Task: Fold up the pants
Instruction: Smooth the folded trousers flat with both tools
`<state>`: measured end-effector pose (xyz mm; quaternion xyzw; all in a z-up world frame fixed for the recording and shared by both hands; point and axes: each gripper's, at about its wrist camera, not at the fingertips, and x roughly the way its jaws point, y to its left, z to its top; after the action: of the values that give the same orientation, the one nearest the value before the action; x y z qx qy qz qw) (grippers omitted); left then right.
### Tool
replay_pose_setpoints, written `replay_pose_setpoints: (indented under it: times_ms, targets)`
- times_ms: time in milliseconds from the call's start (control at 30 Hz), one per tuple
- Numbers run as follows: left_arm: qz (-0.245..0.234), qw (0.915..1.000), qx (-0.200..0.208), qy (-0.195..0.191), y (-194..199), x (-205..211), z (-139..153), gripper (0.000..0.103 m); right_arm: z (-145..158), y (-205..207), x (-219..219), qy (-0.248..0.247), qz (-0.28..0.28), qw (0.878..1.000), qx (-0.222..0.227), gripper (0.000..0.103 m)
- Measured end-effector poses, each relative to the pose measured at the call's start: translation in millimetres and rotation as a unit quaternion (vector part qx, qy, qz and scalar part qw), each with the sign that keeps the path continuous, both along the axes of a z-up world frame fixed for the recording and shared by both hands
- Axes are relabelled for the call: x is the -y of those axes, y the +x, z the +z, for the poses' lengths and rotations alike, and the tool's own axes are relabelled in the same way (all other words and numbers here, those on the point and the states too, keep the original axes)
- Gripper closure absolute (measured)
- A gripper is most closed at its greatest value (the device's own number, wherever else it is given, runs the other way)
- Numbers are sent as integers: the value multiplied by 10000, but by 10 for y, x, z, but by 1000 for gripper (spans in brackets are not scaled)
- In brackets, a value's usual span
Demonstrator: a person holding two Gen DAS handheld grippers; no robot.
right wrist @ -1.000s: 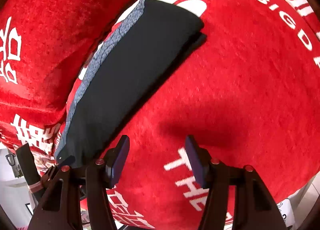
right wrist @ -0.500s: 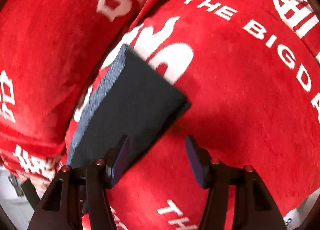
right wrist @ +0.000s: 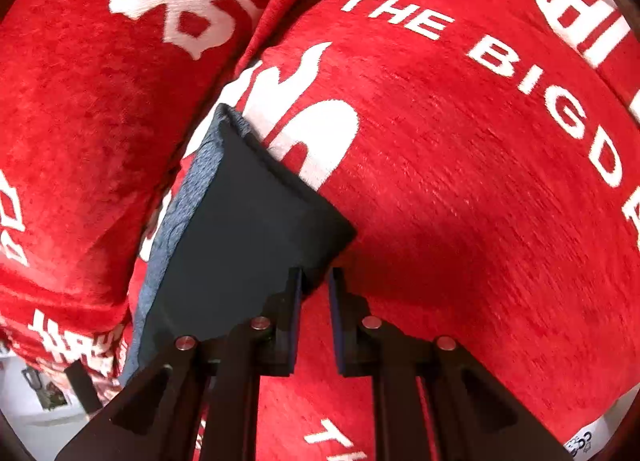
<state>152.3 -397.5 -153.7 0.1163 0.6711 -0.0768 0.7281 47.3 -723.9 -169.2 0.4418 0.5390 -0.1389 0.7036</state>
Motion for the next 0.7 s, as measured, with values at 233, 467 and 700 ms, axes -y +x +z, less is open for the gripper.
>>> replay_pose_setpoints:
  times_ms: [233, 467, 700]
  targets:
    - [-110, 9999, -14, -8, -11, 7, -23, 0, 8, -155, -253, 343, 220, 9992, -33, 78]
    - [-131, 9999, -86, -9, 82, -19, -22, 0, -84, -151, -535, 640, 431, 9970, -30, 62]
    - [205, 9988, 452, 60, 663, -120, 126, 0, -77, -177, -608, 599, 593, 9964, -50, 62]
